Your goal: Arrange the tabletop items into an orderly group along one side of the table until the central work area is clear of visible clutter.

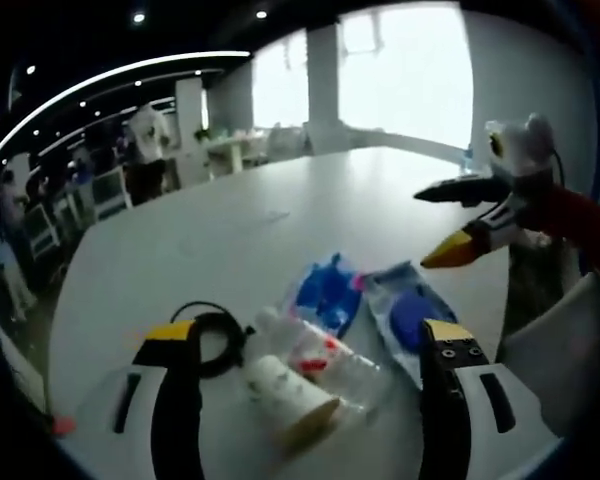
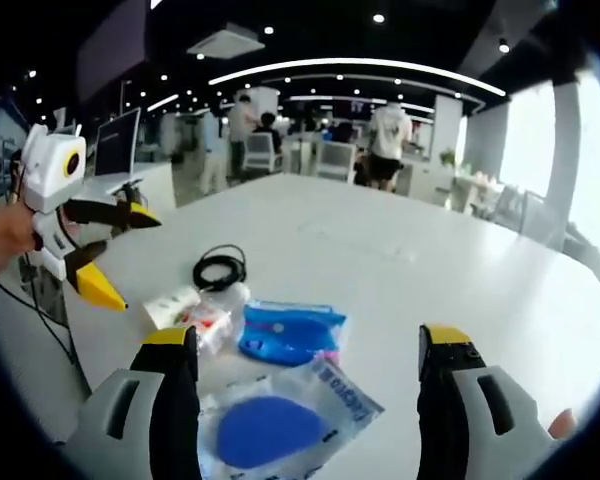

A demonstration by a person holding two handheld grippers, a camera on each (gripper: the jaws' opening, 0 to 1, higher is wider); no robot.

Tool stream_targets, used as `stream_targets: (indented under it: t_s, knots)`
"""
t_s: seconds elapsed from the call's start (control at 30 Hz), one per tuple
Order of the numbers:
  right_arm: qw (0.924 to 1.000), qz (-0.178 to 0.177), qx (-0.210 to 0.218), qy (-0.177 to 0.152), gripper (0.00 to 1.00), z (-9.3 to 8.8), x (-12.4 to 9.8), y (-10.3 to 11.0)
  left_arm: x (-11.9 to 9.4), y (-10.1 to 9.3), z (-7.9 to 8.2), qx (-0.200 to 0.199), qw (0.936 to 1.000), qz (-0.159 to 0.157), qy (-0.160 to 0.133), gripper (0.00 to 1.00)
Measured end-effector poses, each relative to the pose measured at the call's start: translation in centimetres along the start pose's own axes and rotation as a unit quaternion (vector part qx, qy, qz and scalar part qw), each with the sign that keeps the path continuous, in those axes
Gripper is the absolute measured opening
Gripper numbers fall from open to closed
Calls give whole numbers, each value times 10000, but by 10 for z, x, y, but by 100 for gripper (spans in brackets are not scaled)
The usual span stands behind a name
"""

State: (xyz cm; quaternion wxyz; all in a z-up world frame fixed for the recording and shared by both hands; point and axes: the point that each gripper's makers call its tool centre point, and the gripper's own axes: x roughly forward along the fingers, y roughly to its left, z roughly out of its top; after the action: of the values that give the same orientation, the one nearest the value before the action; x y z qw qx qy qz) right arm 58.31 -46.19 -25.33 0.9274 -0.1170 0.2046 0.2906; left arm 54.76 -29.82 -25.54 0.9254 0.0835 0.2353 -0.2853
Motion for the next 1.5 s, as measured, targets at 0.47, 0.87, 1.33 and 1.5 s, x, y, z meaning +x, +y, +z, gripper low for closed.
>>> stream_targets:
  t_s: [0.47, 0.87, 1.33, 1.5]
  knots:
    - [9999, 70, -48, 116, 87, -2, 20, -8, 27, -3, 2, 107, 9996, -222, 119, 81]
    - [9991, 141, -37, 388, 81, -17, 41, -15, 46, -6, 0, 273, 9988, -356, 182, 74]
    - [9981, 221, 13, 575, 73, -27, 62, -25, 72, -4, -4, 343, 9975, -490, 384, 69]
    - [9977, 255, 41, 626, 71, -30, 72, -29, 80, -4, -8, 314, 9970, -548, 454, 67]
